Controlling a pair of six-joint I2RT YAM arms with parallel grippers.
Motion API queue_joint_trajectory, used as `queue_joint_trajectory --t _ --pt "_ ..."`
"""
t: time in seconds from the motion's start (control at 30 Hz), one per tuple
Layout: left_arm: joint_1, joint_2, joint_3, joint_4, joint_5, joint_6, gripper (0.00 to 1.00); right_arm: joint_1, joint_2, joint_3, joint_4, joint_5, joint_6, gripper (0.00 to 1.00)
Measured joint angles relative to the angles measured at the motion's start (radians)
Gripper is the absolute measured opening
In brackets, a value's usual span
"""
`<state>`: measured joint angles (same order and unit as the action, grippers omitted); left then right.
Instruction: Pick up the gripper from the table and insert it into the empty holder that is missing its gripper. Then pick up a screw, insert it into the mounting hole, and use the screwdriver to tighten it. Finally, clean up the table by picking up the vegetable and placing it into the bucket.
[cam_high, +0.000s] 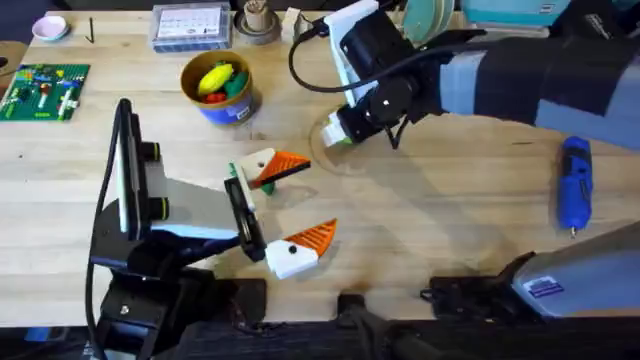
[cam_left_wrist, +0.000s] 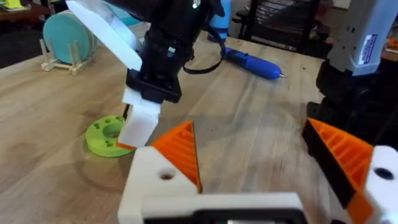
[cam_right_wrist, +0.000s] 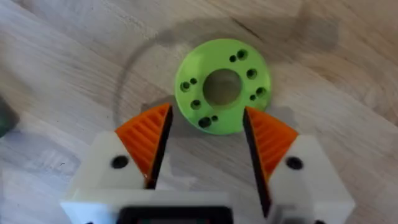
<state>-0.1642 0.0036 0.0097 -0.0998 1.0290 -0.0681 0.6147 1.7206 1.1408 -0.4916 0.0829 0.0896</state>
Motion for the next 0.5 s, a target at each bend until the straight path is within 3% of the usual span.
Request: queue_joint_trajectory --t 0.5 --pt "0.0 0.0 0.0 0.0 0.0 0.0 0.993 0.0 0.001 0.0 -0.003 0.007 0.02 0.597"
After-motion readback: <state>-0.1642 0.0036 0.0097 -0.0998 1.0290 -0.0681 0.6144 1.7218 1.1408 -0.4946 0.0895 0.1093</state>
